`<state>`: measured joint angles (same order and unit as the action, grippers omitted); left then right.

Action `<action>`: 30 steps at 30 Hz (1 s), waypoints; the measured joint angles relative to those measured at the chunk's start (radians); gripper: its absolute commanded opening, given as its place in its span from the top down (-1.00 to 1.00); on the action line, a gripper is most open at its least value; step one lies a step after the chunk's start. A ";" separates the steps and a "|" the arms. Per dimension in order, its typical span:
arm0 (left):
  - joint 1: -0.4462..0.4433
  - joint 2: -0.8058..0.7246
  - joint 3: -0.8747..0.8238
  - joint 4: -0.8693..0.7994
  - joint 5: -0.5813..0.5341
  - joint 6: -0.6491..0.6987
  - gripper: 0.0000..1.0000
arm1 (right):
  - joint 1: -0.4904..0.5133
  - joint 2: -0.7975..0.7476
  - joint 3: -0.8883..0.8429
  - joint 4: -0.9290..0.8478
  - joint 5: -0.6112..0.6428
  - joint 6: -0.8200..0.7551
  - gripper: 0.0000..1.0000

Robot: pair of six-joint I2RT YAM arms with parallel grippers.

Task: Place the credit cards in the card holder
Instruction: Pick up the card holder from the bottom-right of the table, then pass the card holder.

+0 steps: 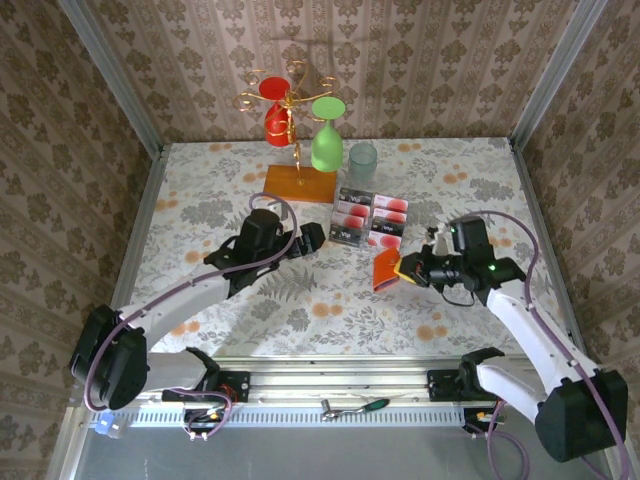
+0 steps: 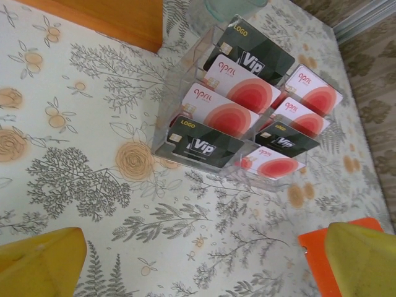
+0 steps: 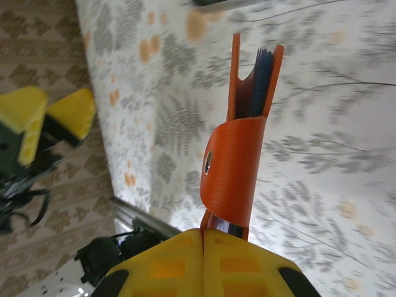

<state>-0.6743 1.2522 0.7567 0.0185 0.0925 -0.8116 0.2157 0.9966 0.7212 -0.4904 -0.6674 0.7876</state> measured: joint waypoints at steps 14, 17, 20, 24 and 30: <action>0.014 0.049 -0.060 0.326 0.159 -0.201 -1.00 | 0.267 0.245 0.213 0.312 0.006 0.187 1.00; 0.014 0.074 -0.066 0.383 0.170 -0.241 -1.00 | 0.299 0.271 0.246 0.351 0.009 0.209 1.00; 0.008 0.086 -0.071 0.427 0.172 -0.272 -0.95 | 0.319 0.286 0.254 0.388 0.013 0.226 1.00; 0.001 0.082 -0.085 0.494 0.171 -0.303 -0.73 | 0.324 0.301 0.250 0.413 0.028 0.241 1.00; 0.008 0.042 -0.136 0.530 0.136 -0.325 -0.27 | 0.317 0.302 0.216 0.439 0.035 0.242 1.00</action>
<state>-0.6659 1.2938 0.6209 0.5484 0.2287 -1.1366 0.5331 1.2984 0.9367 -0.0509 -0.6327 1.0294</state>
